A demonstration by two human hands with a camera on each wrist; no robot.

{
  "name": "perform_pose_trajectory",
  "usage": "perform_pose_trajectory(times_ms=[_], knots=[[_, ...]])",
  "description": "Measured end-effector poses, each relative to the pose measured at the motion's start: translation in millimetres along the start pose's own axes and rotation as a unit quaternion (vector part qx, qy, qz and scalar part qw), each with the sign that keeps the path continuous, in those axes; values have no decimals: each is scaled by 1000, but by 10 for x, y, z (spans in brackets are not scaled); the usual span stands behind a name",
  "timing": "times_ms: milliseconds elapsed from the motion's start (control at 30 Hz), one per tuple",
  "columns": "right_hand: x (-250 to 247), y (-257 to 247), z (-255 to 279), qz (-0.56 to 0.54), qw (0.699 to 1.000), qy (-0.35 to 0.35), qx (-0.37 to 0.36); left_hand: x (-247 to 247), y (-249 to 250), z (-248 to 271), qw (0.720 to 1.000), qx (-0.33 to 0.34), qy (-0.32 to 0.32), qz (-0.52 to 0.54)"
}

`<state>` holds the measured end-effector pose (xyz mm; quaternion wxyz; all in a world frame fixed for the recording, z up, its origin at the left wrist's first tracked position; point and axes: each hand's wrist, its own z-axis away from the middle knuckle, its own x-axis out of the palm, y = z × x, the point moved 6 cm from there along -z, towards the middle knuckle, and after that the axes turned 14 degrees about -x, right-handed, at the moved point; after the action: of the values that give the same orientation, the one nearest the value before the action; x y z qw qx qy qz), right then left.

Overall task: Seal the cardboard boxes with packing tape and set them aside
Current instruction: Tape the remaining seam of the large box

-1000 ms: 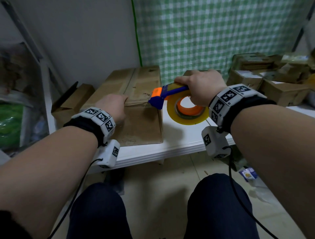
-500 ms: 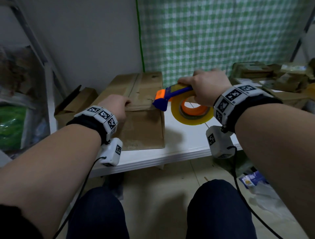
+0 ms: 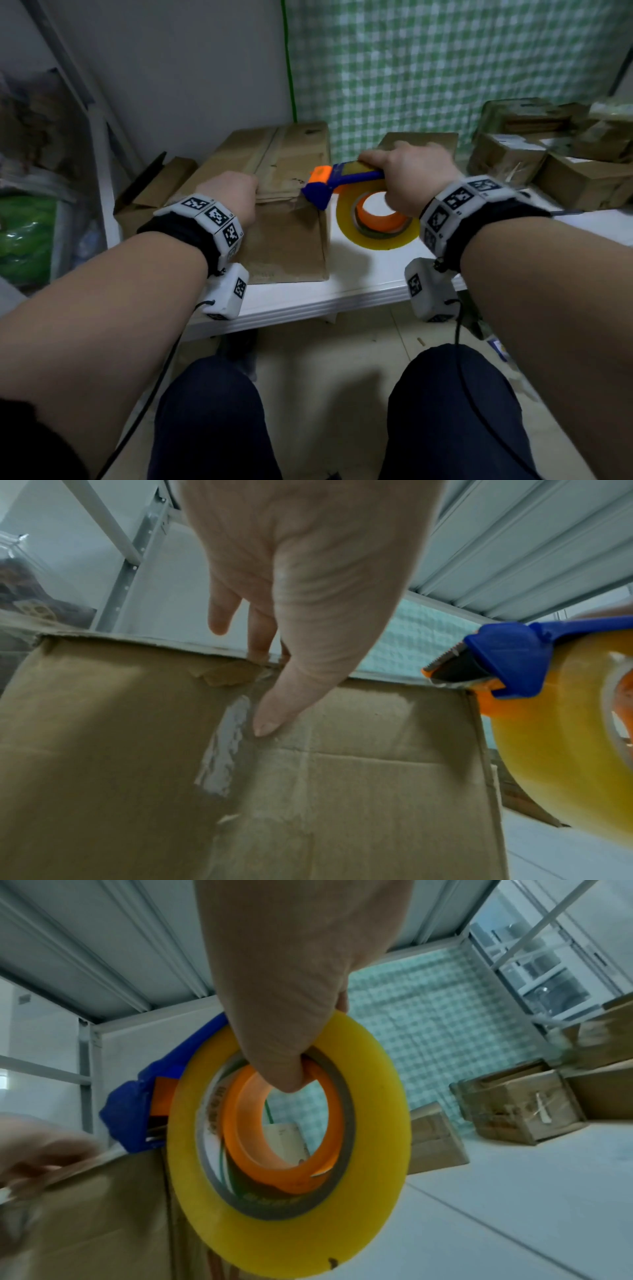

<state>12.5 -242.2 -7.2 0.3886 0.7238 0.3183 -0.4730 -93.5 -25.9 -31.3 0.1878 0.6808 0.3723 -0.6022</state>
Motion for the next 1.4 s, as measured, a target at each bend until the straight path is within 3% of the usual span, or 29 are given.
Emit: perform_pose_trajectory(times_ms=[133,300,433,1033,1400], knots=[[112,-158,-80,-32,999,8,15,-33,-31,4,998,-26,-34,-49],[184,-151,-74,-46,998,13,28,-66,387,112,993,102,-51,-9],[279,-117,6,-78,996,7,28,-71,562,215,989,142,-45,26],[493,175,315,-117,992,43,17,30,529,150,986,152,-52,38],[592,304,435,-74,997,6,2,-11,547,166,987,151,-50,25]])
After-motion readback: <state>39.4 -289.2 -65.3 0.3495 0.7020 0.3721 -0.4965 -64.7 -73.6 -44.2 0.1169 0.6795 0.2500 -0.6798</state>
